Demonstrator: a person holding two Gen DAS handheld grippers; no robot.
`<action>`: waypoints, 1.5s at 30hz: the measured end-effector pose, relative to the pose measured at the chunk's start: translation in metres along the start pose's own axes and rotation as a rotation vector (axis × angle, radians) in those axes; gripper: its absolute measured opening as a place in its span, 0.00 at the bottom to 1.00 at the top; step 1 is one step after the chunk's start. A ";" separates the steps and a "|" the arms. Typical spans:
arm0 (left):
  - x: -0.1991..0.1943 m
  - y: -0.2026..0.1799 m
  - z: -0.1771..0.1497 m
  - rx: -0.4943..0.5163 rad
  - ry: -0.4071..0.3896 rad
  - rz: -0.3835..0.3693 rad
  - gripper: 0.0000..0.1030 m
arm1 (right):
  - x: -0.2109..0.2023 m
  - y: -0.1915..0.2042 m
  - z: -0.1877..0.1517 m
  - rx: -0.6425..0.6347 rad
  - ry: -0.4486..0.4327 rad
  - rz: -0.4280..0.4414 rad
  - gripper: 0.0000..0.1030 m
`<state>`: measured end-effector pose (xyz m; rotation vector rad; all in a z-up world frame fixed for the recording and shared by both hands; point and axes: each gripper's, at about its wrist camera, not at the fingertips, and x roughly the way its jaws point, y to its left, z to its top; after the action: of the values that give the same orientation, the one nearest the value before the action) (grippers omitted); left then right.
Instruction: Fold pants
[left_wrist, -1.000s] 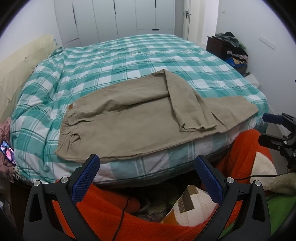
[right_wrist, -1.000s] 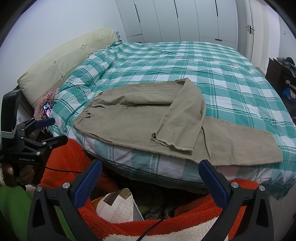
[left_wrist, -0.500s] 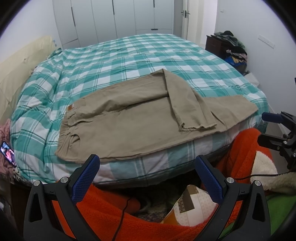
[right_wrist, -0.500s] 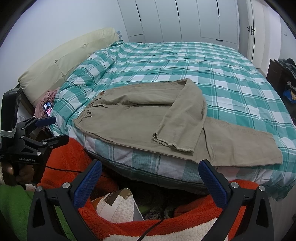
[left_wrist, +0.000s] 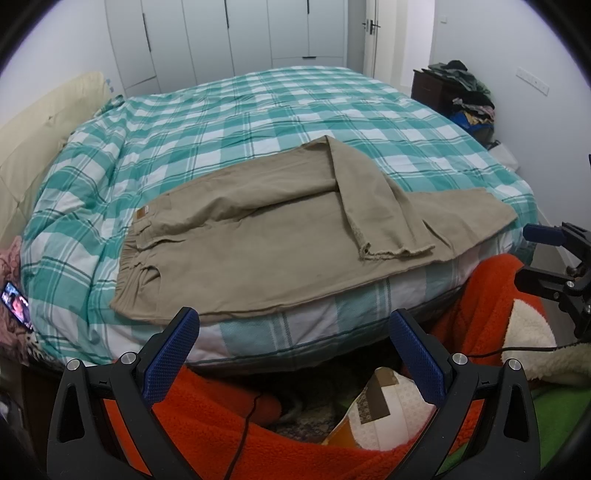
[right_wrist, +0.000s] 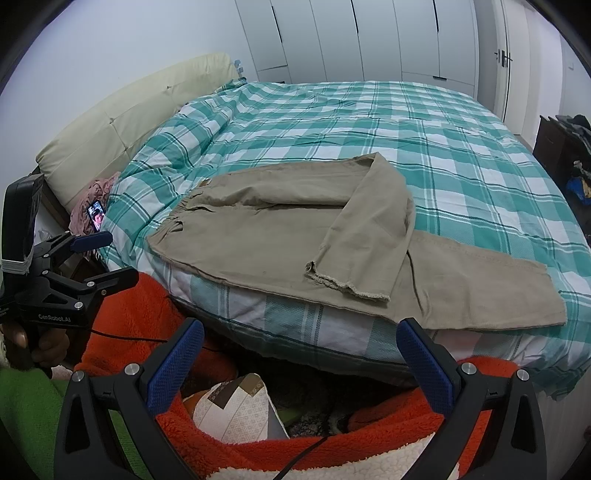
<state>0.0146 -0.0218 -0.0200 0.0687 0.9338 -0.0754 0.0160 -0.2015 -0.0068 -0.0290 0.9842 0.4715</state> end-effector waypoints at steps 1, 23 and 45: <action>0.000 0.000 0.000 0.000 0.000 0.000 0.99 | 0.000 0.000 0.000 0.000 0.000 0.000 1.00; 0.000 0.003 -0.002 0.003 0.004 0.006 0.99 | 0.001 0.001 -0.001 0.001 0.001 0.001 1.00; -0.001 0.006 -0.004 0.004 0.000 0.006 0.99 | 0.001 0.000 0.000 0.002 0.002 0.001 1.00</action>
<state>0.0116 -0.0157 -0.0216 0.0755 0.9338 -0.0721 0.0164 -0.2007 -0.0078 -0.0275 0.9863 0.4711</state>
